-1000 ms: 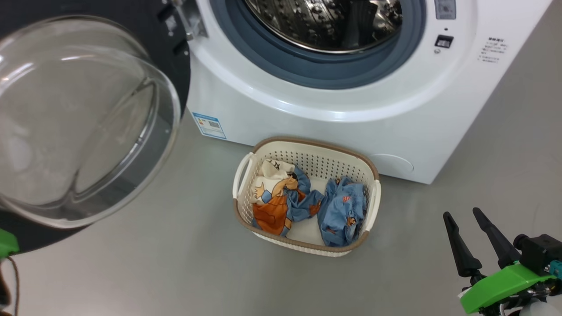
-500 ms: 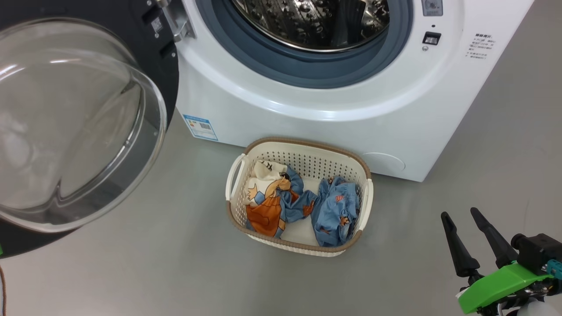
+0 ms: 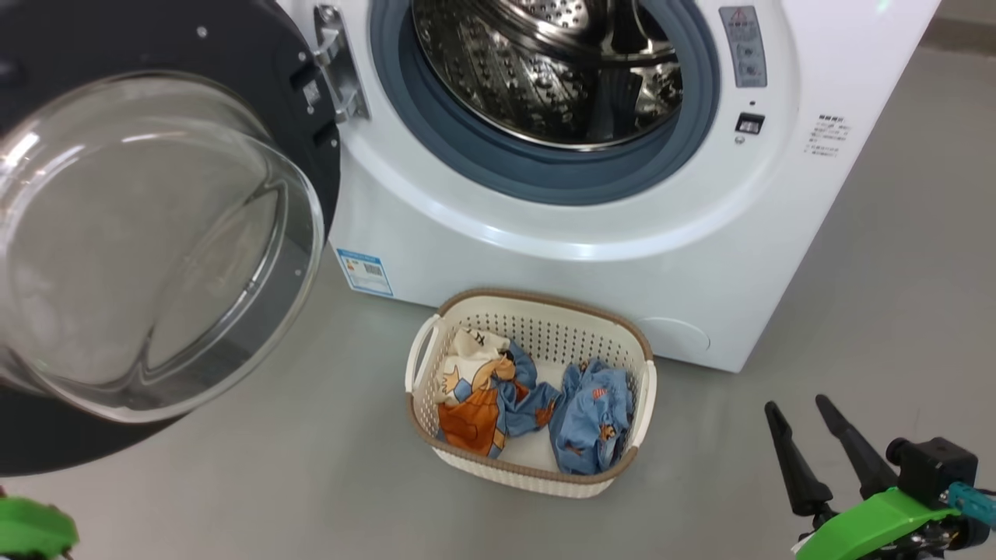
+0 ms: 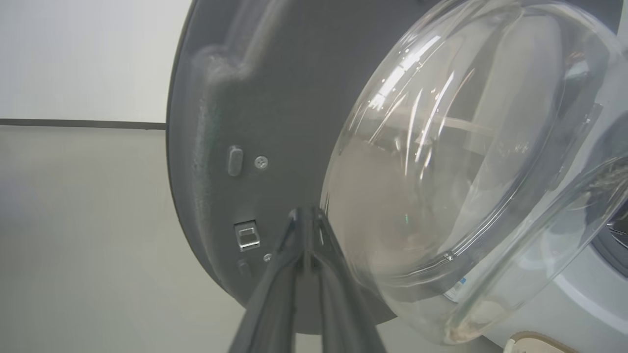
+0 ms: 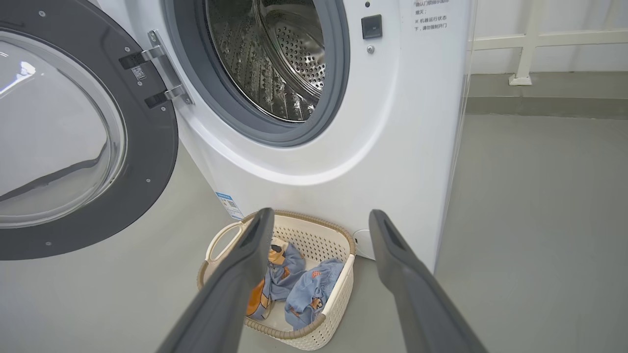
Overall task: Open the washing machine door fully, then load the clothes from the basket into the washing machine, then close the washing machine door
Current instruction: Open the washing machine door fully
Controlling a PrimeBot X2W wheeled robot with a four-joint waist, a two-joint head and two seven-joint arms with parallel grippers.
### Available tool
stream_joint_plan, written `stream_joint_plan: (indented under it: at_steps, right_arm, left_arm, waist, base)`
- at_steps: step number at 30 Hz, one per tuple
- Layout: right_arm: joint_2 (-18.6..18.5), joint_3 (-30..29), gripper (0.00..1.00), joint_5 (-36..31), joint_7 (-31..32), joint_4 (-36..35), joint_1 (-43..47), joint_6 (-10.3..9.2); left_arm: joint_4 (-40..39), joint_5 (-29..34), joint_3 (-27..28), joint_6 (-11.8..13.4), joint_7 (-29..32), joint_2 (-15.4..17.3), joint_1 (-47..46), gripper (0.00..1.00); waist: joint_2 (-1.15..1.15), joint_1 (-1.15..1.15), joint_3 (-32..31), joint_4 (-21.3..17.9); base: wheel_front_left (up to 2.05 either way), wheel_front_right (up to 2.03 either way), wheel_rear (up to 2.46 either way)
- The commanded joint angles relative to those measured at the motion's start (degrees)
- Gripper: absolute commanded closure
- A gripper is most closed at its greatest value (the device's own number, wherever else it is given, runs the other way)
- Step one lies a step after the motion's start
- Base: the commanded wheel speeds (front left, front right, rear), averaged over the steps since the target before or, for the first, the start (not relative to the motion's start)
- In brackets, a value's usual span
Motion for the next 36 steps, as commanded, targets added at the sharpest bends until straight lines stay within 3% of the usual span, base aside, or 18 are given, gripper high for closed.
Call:
stream_joint_plan:
  at_steps: [1,2,3,5,6,17,36]
  right_arm:
    - [-0.53,1.52,0.0,0.46,-0.7,-1.07,0.27,0.09]
    - [-0.49,1.59,0.0,0.51,-0.7,-1.02,0.38,0.09]
    - [-0.49,1.59,0.0,0.51,-0.7,-1.02,0.38,0.09]
    - [-0.36,1.69,0.0,0.68,-0.7,-0.95,0.73,0.09]
    - [-0.29,1.72,0.0,0.74,-0.7,-1.02,0.88,0.09]
    - [0.1,1.15,0.0,0.77,-0.7,-1.38,1.7,0.09]
    - [0.0,-0.14,0.0,0.35,-0.7,-1.92,-0.37,0.09]
  left_arm:
    - [-2.37,-0.41,0.9,-0.25,-0.36,1.95,0.85,0.69]
    - [-3.26,-0.34,0.29,-0.36,-0.36,1.37,1.92,0.58]
    - [-3.26,-0.34,0.29,-0.36,-0.36,1.37,1.92,0.58]
    - [-5.17,-0.25,-0.65,-0.48,-0.36,0.35,4.02,0.14]
    - [-6.07,-0.28,-1.65,-0.52,-0.36,-0.14,5.05,0.0]
    - [-9.65,-4.19,-11.8,-0.58,-0.36,-2.36,11.68,0.0]
    - [-13.39,-5.94,-20.39,-0.59,-0.36,-1.65,13.11,0.0]
  waist:
    - [0.0,0.0,-1.4,0.12]
    - [0.0,0.0,-1.7,0.1]
    - [0.0,0.0,-1.7,0.1]
    - [0.0,0.0,-2.46,0.01]
    - [0.0,0.0,-2.7,-0.1]
    - [0.0,0.0,-3.87,-3.71]
    - [0.0,0.0,-2.13,-16.64]
  base:
    - [0.0,0.0,0.0]
    - [0.0,0.0,0.0]
    - [0.0,0.0,0.0]
    - [0.0,0.0,0.0]
    - [0.0,0.0,0.0]
    - [0.0,0.0,0.0]
    - [0.0,0.0,0.0]
